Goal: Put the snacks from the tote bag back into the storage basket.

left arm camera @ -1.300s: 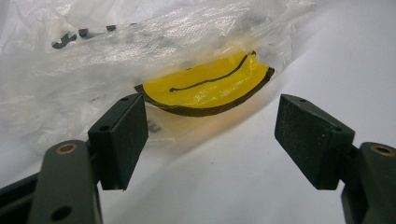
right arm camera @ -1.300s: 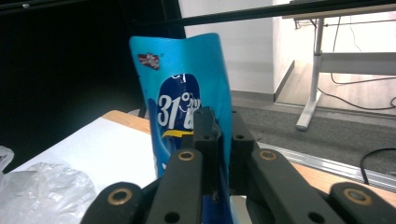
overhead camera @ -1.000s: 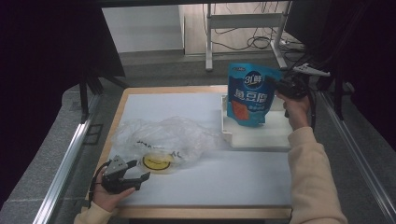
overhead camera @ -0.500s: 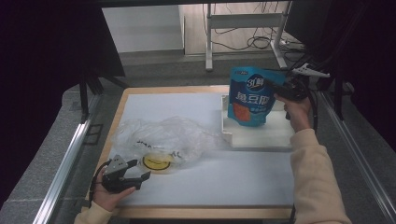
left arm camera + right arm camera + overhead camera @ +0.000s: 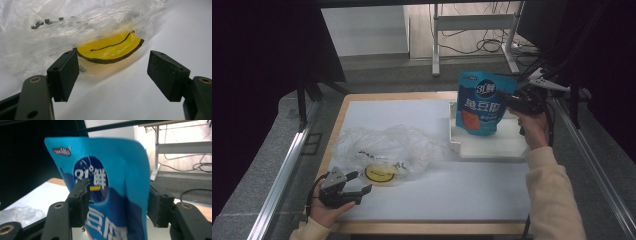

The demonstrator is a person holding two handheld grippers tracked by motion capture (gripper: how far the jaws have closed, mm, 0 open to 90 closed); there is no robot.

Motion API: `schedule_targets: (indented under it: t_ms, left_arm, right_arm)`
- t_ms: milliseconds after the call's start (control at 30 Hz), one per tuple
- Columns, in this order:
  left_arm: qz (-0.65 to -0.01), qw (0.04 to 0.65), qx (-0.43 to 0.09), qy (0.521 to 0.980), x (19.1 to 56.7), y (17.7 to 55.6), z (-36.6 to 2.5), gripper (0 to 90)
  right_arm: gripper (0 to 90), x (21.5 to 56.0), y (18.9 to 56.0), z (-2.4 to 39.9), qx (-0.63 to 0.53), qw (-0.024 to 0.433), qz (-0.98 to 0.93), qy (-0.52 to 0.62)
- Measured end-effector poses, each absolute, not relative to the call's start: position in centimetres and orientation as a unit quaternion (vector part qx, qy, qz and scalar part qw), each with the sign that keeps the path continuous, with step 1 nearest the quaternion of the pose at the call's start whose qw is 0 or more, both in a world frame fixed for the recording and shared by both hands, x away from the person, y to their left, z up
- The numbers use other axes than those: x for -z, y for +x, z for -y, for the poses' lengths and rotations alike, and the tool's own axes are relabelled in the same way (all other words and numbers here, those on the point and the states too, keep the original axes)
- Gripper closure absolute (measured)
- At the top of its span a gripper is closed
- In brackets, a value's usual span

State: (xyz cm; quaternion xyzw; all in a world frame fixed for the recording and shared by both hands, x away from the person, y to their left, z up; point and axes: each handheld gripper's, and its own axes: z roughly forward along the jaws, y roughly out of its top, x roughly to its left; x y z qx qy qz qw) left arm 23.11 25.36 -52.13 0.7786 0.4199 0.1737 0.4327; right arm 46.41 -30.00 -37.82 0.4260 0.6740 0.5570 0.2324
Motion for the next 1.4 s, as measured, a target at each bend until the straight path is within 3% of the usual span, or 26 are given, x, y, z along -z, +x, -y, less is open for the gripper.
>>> schedule_targets:
  t_ms: [233,667,1400]
  left_arm:
    - [-0.416,0.434,-0.174,0.780,52.0,23.0,-25.3,25.5]
    - [-0.416,0.432,-0.174,0.781,52.1,23.1,-25.1,25.5]
    - [-0.414,0.432,-0.176,0.782,52.1,23.0,-25.1,25.4]
  right_arm:
    - [39.7,38.1,43.8,30.9,-0.547,0.241,-0.674,0.434]
    - [40.1,41.7,38.7,30.5,-0.533,0.214,-0.703,0.419]
    - [37.7,49.3,31.9,23.9,-0.499,0.124,-0.781,0.355]
